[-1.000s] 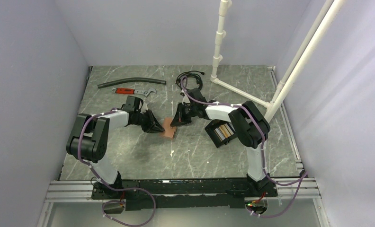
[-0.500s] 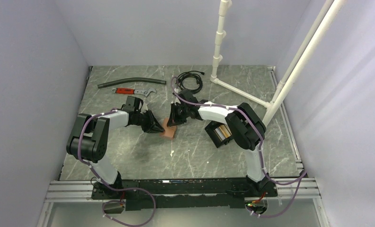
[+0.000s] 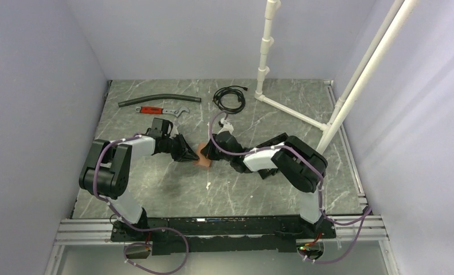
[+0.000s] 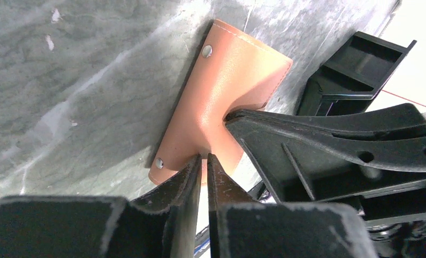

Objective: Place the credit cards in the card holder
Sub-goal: Close the card holder at the center of the board.

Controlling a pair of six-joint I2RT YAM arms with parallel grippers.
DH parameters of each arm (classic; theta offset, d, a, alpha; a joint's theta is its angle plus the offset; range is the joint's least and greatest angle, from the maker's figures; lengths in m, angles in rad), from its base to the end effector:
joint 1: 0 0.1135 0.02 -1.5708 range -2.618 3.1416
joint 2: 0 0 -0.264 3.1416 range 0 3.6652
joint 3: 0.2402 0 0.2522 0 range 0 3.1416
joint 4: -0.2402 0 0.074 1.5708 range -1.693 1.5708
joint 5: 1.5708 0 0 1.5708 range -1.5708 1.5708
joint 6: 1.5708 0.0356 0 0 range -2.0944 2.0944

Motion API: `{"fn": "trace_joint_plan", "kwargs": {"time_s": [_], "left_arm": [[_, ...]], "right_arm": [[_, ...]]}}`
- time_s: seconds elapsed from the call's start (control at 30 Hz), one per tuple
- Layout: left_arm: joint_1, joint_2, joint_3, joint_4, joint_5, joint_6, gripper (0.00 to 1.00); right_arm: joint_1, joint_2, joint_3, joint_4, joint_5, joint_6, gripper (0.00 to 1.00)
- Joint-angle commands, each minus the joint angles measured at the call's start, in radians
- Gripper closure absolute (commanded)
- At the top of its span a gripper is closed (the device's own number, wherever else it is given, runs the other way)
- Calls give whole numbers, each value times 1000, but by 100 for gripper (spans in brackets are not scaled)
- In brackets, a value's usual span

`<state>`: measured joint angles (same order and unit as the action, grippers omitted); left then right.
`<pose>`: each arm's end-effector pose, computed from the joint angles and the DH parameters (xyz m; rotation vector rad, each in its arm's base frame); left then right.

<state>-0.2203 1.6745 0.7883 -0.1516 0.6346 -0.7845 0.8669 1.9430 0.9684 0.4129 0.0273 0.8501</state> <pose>0.2890 -0.0863 0.1358 -0.5288 2.7105 -1.1533 0.2570 0.3012 0.1320 -0.0020 2.2951 0.9387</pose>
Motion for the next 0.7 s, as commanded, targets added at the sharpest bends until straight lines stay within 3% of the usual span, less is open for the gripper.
{"fn": "trace_joint_plan", "kwargs": {"time_s": [0.0,0.13,0.2,0.33,0.5,0.67], "left_arm": [[-33,6,-40,9,-86,0,84],[-33,-17,-34,-20,-95,10,84],[-33,-31,-32,-36,-102,16,84],[-33,-54,-28,-49,-101,9,83],[-34,-92,1,-109,-100,31,82],[-34,-196,62,-180,-59,75,69]], "right_arm": [[53,199,-197,32,121,97,100],[30,351,-264,232,32,191,100],[26,376,-272,228,34,218,100],[-44,444,-342,419,-81,286,100],[-88,433,-316,402,-248,314,100],[-134,280,-262,232,-388,209,100]]}}
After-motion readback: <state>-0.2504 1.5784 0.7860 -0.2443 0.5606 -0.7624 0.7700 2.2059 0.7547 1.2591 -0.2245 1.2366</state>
